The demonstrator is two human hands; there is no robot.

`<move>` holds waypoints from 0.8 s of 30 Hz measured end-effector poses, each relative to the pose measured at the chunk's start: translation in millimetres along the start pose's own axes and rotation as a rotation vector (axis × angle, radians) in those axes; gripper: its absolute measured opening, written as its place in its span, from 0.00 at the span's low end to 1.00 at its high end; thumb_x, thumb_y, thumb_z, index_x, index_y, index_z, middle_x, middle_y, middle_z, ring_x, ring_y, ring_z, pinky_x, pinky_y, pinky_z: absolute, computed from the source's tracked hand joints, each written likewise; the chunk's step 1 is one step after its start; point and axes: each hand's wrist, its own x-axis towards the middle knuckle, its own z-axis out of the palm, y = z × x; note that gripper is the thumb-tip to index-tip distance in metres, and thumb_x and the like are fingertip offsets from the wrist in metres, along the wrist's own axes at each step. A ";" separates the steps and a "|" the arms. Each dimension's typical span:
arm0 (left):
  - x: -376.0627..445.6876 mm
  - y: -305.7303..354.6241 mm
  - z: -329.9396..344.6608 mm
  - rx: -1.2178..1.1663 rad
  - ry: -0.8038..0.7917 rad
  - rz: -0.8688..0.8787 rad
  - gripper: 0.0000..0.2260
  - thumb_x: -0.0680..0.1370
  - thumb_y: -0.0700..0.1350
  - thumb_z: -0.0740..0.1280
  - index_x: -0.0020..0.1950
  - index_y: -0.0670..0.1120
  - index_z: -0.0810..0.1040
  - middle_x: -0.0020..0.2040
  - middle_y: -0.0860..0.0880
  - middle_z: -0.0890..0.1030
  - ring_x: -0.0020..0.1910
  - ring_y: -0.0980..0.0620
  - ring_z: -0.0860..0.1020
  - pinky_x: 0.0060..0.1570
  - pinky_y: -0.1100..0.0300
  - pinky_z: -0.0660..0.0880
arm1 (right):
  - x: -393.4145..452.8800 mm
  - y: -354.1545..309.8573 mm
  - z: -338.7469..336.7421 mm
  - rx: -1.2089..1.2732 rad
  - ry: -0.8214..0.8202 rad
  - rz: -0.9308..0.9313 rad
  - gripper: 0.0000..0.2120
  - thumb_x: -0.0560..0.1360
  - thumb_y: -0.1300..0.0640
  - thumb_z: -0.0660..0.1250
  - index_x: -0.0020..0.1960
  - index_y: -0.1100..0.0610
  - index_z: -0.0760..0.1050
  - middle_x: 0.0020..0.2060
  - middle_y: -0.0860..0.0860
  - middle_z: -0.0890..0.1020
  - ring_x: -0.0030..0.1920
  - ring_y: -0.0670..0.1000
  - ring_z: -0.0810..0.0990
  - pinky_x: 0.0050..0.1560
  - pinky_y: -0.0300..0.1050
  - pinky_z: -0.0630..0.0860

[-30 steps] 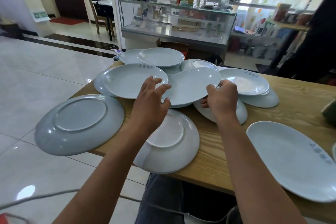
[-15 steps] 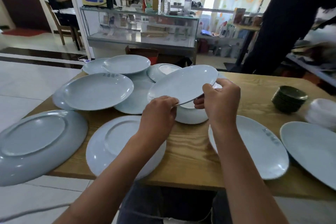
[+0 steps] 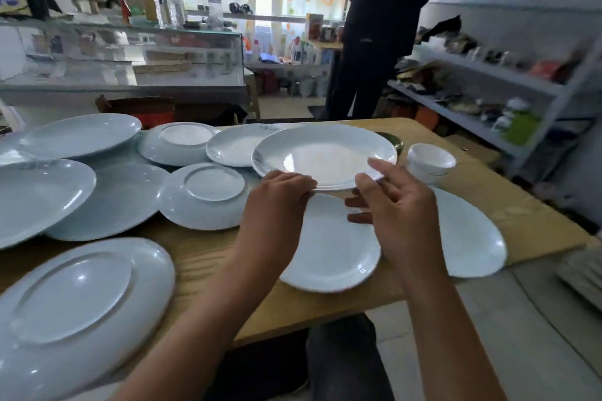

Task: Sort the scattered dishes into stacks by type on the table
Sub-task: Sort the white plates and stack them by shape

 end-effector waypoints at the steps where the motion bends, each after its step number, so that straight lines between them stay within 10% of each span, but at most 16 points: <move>1: 1.5 9.2 9.0 -0.015 -0.012 0.022 0.07 0.74 0.37 0.71 0.51 0.44 0.85 0.47 0.47 0.85 0.47 0.48 0.80 0.48 0.56 0.78 | -1.4 2.9 -8.8 -0.014 0.014 0.016 0.15 0.77 0.53 0.68 0.63 0.52 0.77 0.48 0.47 0.84 0.41 0.41 0.84 0.37 0.39 0.82; 13: -16.4 81.5 76.6 -0.050 -0.265 0.431 0.22 0.71 0.33 0.72 0.64 0.43 0.77 0.67 0.44 0.75 0.71 0.42 0.67 0.60 0.48 0.73 | -25.2 38.3 -106.1 0.274 0.425 0.331 0.02 0.72 0.63 0.72 0.42 0.62 0.82 0.33 0.54 0.85 0.36 0.54 0.85 0.40 0.46 0.82; 24: -31.8 89.2 78.8 0.077 -0.445 0.319 0.31 0.74 0.34 0.65 0.76 0.48 0.61 0.78 0.49 0.58 0.77 0.48 0.51 0.74 0.41 0.51 | -36.4 73.2 -124.7 0.289 0.545 0.376 0.02 0.72 0.66 0.72 0.40 0.62 0.82 0.33 0.56 0.84 0.35 0.54 0.84 0.36 0.43 0.81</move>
